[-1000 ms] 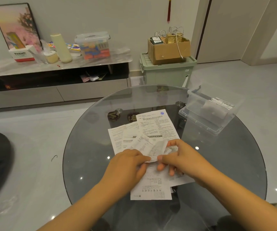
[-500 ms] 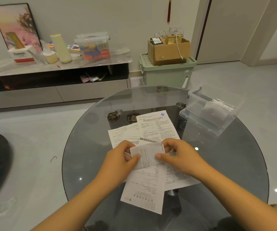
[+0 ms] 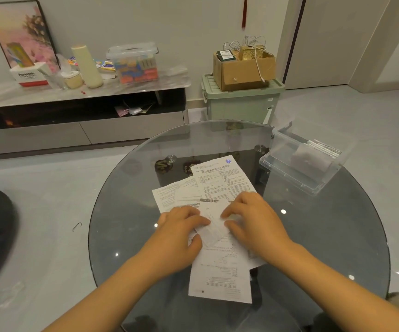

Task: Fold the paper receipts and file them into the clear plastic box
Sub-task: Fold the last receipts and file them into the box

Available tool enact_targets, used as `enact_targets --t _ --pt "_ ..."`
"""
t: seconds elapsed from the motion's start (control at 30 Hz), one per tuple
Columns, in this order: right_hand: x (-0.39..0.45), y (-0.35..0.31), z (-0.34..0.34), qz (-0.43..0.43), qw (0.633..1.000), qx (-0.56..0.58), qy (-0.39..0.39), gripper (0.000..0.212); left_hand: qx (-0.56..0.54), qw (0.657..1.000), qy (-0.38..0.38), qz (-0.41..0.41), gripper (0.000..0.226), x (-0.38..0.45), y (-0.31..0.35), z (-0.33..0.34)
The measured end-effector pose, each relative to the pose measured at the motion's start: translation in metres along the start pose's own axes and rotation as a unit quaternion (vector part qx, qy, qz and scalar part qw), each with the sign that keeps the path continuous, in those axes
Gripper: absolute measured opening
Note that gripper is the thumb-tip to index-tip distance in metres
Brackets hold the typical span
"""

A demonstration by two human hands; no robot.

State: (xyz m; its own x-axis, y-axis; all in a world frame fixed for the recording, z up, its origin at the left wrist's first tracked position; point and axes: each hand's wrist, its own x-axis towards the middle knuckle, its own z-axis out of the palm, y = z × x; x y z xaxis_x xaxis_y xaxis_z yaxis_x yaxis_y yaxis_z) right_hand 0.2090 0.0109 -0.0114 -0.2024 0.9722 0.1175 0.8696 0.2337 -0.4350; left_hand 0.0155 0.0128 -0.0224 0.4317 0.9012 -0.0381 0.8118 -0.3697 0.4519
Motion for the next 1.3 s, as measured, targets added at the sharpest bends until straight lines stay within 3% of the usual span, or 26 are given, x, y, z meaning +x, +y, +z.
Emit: enact_targets --t 0.1,0.23,0.53,0.67,0.73,0.8,1.03,1.2,1.3 --pt "-0.006 -0.004 -0.001 -0.019 0.997 0.009 -0.07 0.032 -0.032 0.999 -0.019 -0.012 0.042 -0.001 0.002 -0.001" --pt "-0.014 -0.003 -0.004 -0.042 0.992 -0.05 -0.109 0.055 -0.055 0.998 -0.039 0.0 0.038 -0.001 0.003 -0.003" --pt "-0.011 0.001 -0.011 -0.089 0.991 -0.051 -0.086 0.027 -0.012 0.999 -0.021 0.04 0.036 0.002 0.003 0.0" --pt "-0.009 0.0 -0.013 -0.049 0.997 0.011 -0.051 0.016 -0.044 0.998 0.029 0.028 0.009 0.008 0.007 0.001" --pt "-0.007 0.0 -0.01 -0.021 0.998 0.042 -0.047 0.014 -0.064 0.996 0.062 0.001 0.013 0.011 0.011 0.002" --pt "-0.004 0.0 -0.006 0.001 0.998 0.048 -0.045 0.017 -0.094 0.992 0.076 -0.029 0.01 0.015 0.014 0.003" --pt "0.005 0.0 0.002 0.038 0.996 0.062 -0.042 0.048 -0.126 0.986 0.067 -0.085 0.041 0.025 0.018 0.004" --pt "0.004 0.002 0.002 0.045 0.998 0.039 -0.023 0.048 -0.115 0.986 0.076 -0.092 0.049 0.026 0.018 0.005" --pt "0.004 0.002 0.002 -0.015 0.999 -0.03 -0.03 0.038 -0.066 0.993 0.079 -0.054 0.032 0.027 0.015 0.005"
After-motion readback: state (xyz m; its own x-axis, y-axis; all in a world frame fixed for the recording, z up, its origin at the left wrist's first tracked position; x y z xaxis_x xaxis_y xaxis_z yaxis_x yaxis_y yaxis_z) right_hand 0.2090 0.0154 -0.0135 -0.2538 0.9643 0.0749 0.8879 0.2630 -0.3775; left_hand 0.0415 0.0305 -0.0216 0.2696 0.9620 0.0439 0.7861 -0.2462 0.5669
